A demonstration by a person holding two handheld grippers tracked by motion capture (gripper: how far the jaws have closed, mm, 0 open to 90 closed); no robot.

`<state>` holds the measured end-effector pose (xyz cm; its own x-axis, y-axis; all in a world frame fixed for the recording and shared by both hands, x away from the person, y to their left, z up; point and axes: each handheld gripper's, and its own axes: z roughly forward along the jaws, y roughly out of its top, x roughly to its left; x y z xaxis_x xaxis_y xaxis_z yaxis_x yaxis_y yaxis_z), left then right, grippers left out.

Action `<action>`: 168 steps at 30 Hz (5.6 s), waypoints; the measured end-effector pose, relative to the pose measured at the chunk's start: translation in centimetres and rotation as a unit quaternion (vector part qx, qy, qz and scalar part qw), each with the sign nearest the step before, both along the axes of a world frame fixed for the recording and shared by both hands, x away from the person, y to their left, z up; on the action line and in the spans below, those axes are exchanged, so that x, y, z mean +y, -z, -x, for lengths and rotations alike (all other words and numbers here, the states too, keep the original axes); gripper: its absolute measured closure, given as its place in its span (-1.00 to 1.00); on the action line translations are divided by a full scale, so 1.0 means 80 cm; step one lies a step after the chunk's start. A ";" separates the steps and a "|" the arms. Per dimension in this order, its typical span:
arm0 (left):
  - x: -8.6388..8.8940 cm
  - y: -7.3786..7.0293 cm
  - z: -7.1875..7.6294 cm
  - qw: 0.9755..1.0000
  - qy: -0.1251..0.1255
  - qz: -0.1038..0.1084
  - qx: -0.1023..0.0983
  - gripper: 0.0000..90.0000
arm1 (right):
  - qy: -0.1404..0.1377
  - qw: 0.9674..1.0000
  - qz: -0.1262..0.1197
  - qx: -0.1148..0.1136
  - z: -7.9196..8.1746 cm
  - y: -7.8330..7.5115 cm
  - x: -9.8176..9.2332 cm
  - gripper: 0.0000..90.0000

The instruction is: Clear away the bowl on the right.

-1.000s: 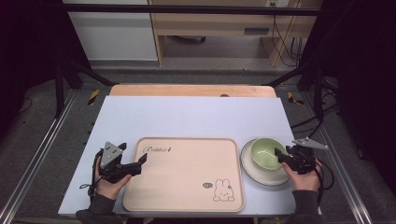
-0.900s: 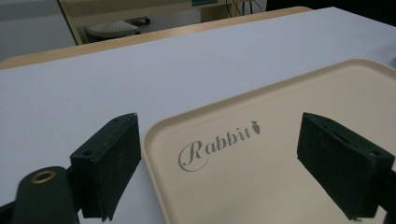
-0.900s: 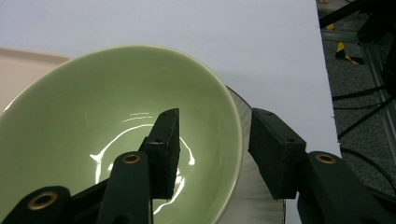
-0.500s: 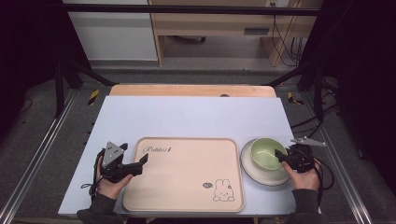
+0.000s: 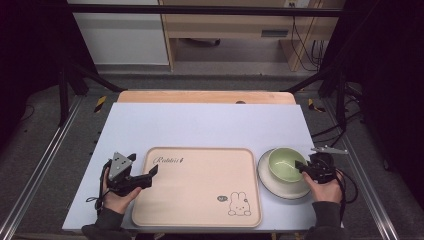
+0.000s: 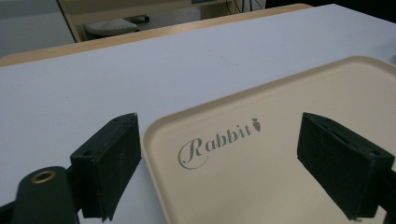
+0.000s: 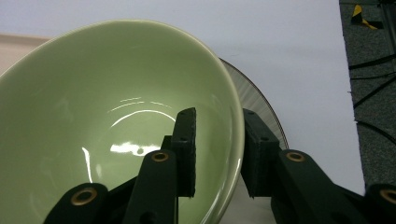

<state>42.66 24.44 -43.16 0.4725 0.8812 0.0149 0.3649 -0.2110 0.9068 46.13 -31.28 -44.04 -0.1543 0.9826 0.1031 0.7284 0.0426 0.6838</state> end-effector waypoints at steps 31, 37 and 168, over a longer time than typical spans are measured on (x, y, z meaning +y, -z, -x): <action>-0.003 0.000 0.001 1.000 0.002 -0.001 -0.002 -0.70 | 0.008 1.000 0.003 0.028 -0.009 0.004 -0.001 0.79; -0.003 0.000 0.001 1.000 0.002 -0.002 -0.001 -0.70 | 0.010 1.000 0.000 0.028 -0.009 0.004 0.000 0.79; -0.002 0.001 0.000 1.000 -0.001 -0.001 0.001 -0.70 | -0.124 0.990 -0.017 -0.056 0.032 -0.086 0.106 0.84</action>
<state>42.67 24.28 -43.22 0.4701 0.8825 0.0162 0.3664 -0.2119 0.9060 43.59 -22.83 -37.18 -0.4035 0.9091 0.1032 0.6172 0.1872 0.7642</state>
